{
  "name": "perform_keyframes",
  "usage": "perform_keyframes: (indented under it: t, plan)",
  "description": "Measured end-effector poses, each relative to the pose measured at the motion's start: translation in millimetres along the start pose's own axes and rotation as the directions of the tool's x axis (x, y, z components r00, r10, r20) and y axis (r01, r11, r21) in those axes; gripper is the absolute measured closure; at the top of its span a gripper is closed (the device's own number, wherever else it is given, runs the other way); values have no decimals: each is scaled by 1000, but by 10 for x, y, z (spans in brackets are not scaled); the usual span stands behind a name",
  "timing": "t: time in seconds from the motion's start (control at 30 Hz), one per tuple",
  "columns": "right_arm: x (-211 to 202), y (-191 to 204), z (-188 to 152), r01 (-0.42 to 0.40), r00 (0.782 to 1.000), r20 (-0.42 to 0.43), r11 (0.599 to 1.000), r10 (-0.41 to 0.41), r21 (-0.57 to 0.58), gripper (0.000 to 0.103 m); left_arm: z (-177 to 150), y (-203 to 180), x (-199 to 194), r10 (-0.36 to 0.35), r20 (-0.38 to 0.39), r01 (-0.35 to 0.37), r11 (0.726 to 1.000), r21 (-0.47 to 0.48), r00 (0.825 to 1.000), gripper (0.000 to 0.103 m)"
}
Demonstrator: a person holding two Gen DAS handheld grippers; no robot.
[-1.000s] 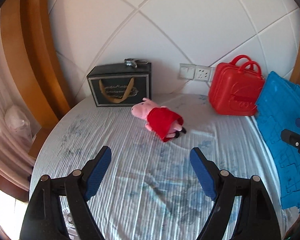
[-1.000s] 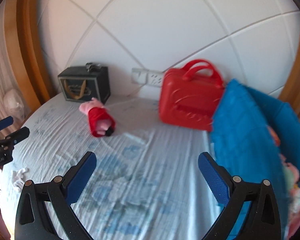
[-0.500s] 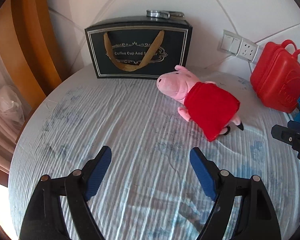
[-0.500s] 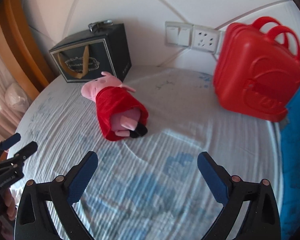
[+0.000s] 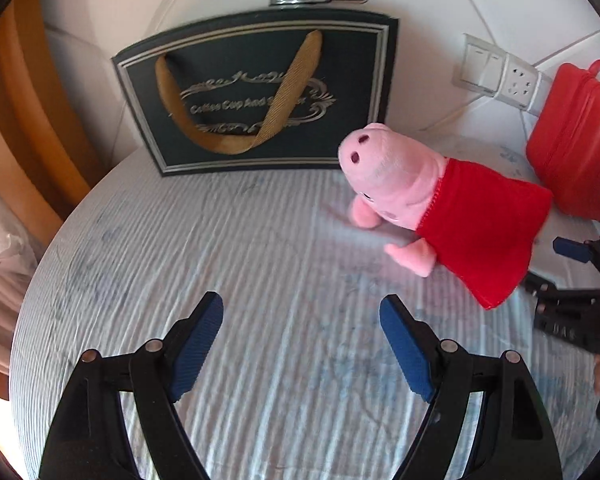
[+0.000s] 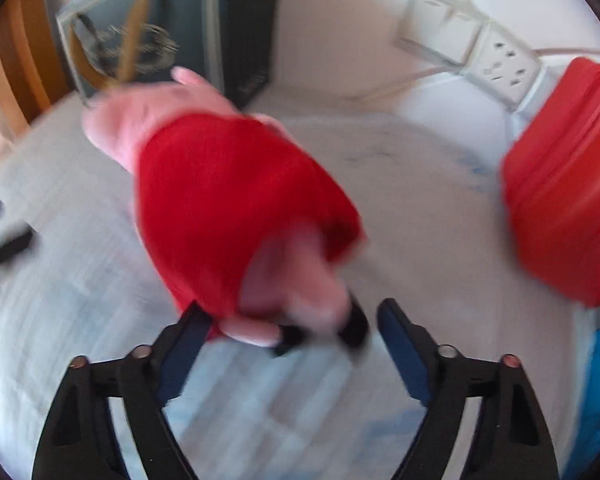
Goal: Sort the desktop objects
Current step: 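Grasp the red-dress pig plush with both grippers and lift it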
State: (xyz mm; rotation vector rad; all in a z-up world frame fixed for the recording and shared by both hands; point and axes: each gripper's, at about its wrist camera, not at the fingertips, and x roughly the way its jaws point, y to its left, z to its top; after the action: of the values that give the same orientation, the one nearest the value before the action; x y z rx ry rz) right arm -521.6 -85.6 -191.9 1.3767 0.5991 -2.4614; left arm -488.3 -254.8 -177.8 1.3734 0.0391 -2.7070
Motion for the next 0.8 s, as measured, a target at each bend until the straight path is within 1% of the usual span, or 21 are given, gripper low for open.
perform_keyframes:
  t: [0.03, 0.07, 0.13, 0.2, 0.23, 0.27, 0.3, 0.33, 0.4, 0.47, 0.5, 0.53, 0.57, 0.6, 0.63, 0.67, 0.7, 0.73, 0.77, 0.8]
  plan:
    - [33, -172, -35, 28, 1000, -7, 1000, -28, 6, 32, 29, -39, -12, -15, 3, 15, 1000, 4, 1000, 22]
    - [60, -322, -61, 11, 1000, -18, 1000, -11, 25, 32, 83, -98, -28, -32, 7, 31, 999, 15, 999, 22]
    - [82, -582, -99, -49, 998, -41, 995, 52, 84, 32, 209, -178, -38, -18, 24, 17, 999, 32, 1000, 22]
    - [3, -723, -134, -109, 993, -34, 984, 115, 142, 32, 386, -233, 25, 4, 18, -5, 999, 53, 1000, 22]
    - [-56, -750, -146, -156, 987, -22, 973, 162, 170, 31, 470, -238, 76, 18, 10, -18, 998, 60, 1000, 22]
    - [-119, -745, -153, -204, 978, -13, 960, 210, 193, 30, 528, -235, 111, 38, 7, -39, 998, 59, 999, 22]
    - [-176, -711, -155, -245, 968, -5, 946, 252, 210, 25, 606, -208, 159, 60, 8, -60, 997, 51, 998, 22]
    - [-210, -676, -149, -276, 959, 1, 936, 283, 219, 16, 686, -166, 207, 69, 11, -69, 997, 33, 998, 22]
    - [-250, -523, -121, -348, 935, 13, 909, 354, 228, 5, 822, -78, 322, 49, 3, -49, 999, -22, 999, 22]
    - [-218, -349, -64, -373, 925, 11, 901, 381, 222, 4, 944, -32, 515, 14, -34, -16, 998, -54, 999, 22]
    - [-201, -228, -56, -376, 923, 6, 900, 384, 218, 4, 1001, -9, 639, 2, -38, -5, 997, -71, 999, 22]
    - [-131, -124, -22, -384, 919, -12, 900, 394, 205, 4, 1010, -6, 720, -6, -52, 2, 996, -84, 999, 22]
    - [-56, -32, 23, -382, 918, -34, 906, 394, 181, 4, 1019, -27, 783, -25, -66, 20, 997, -74, 997, 22]
    - [33, 66, 81, -363, 926, -51, 919, 374, 154, 5, 1004, -50, 784, -33, -60, 30, 998, -59, 998, 22]
    - [107, 118, 105, -296, 950, -67, 949, 304, 105, 17, 978, -72, 750, -44, -46, 42, 998, -42, 998, 22]
    - [177, 124, 131, -218, 973, -69, 975, 221, 46, 21, 930, -96, 700, -64, -38, 63, 998, -24, 997, 22]
    - [236, 49, 150, -179, 981, -68, 984, 181, 23, 22, 867, -120, 650, -74, -34, 74, 997, -5, 997, 22]
    - [278, -38, 166, -158, 985, -71, 987, 159, 20, 23, 785, -145, 610, -79, -33, 80, 997, 12, 996, 22]
    - [319, -173, 189, -89, 994, -63, 996, 90, 15, 27, 721, -159, 589, -81, -32, 82, 997, 17, 996, 22]
    - [350, -289, 212, -1, 999, -44, 1000, 1, 2, 45, 659, -169, 563, -69, -25, 70, 997, 19, 997, 22]
